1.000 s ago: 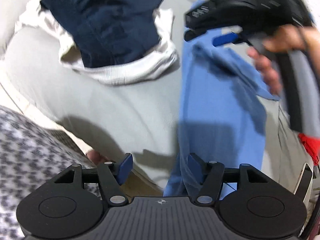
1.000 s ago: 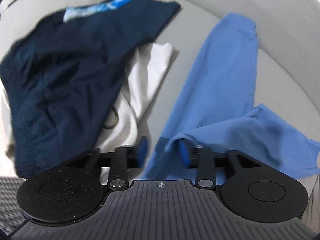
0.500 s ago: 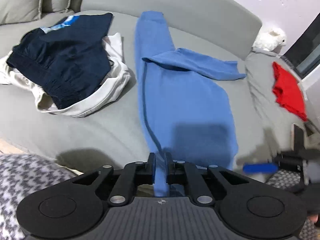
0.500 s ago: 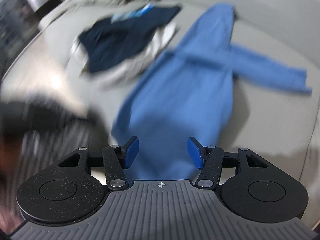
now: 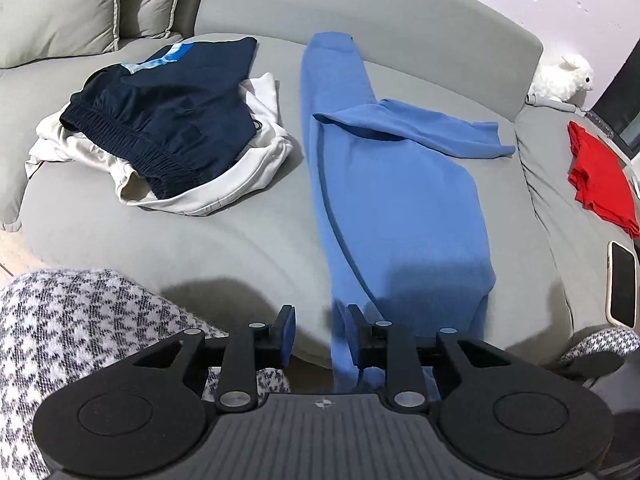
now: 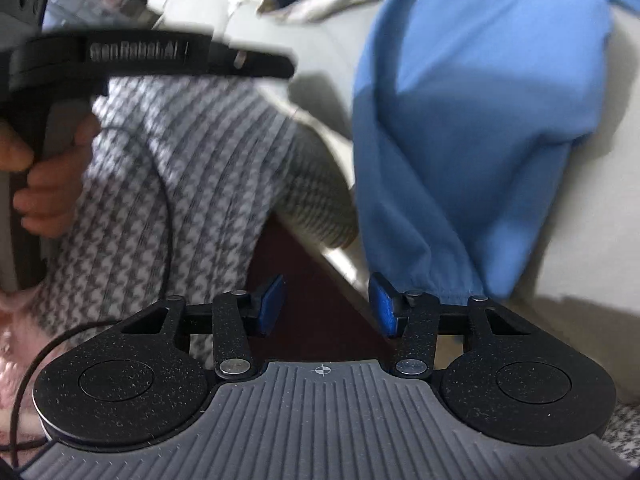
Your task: Fold clothes
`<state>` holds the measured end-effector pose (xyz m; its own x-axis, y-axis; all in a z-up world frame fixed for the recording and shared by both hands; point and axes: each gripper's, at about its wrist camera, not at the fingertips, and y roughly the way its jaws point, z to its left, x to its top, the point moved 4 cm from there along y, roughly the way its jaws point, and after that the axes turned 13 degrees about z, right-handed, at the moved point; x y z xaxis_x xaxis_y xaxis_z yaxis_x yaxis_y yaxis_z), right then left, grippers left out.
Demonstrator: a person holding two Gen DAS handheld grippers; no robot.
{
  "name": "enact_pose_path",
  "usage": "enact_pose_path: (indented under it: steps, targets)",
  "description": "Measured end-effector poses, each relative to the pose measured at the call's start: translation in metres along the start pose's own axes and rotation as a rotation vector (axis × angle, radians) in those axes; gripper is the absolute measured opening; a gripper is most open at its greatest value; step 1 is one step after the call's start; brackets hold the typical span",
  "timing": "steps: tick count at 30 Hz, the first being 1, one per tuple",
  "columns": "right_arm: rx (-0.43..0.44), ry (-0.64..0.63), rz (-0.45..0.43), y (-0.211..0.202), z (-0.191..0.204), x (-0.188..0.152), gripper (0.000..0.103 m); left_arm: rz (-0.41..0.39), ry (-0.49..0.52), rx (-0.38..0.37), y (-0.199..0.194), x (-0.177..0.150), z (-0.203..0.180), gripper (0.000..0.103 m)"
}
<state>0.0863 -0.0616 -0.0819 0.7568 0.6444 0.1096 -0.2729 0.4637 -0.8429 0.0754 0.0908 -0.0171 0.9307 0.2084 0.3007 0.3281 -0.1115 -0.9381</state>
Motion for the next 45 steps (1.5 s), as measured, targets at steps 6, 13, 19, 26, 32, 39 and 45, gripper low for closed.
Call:
enact_pose_path:
  steps: [6, 13, 19, 26, 32, 39, 45]
  targets:
    - [-0.172, 0.055, -0.182, -0.028, -0.015, 0.004, 0.002, 0.0, 0.03, 0.002, 0.005, 0.0, -0.01, 0.025]
    - [-0.217, 0.033, 0.018, 0.057, -0.011, 0.021, 0.002, 0.021, 0.005, 0.014, 0.015, -0.001, -0.004, 0.026]
    - [-0.032, 0.12, 0.067, 0.094, -0.014, 0.047, 0.01, 0.014, -0.036, 0.032, 0.019, -0.001, 0.009, 0.033]
    - [-0.208, -0.044, -0.122, 0.021, 0.008, 0.036, 0.01, 0.016, 0.001, -0.042, 0.027, 0.001, -0.002, 0.023]
    - [-0.242, 0.042, -0.144, 0.028, -0.008, 0.043, 0.01, 0.12, 0.131, 0.146, 0.071, 0.012, -0.024, 0.017]
    - [-0.333, 0.04, -0.127, 0.011, -0.023, 0.022, 0.006, 0.045, -0.12, 0.245, 0.052, 0.015, 0.023, 0.009]
    - [-0.19, -0.027, -0.035, 0.028, -0.023, 0.017, 0.013, 0.06, 0.096, -0.035, 0.056, 0.007, -0.021, 0.014]
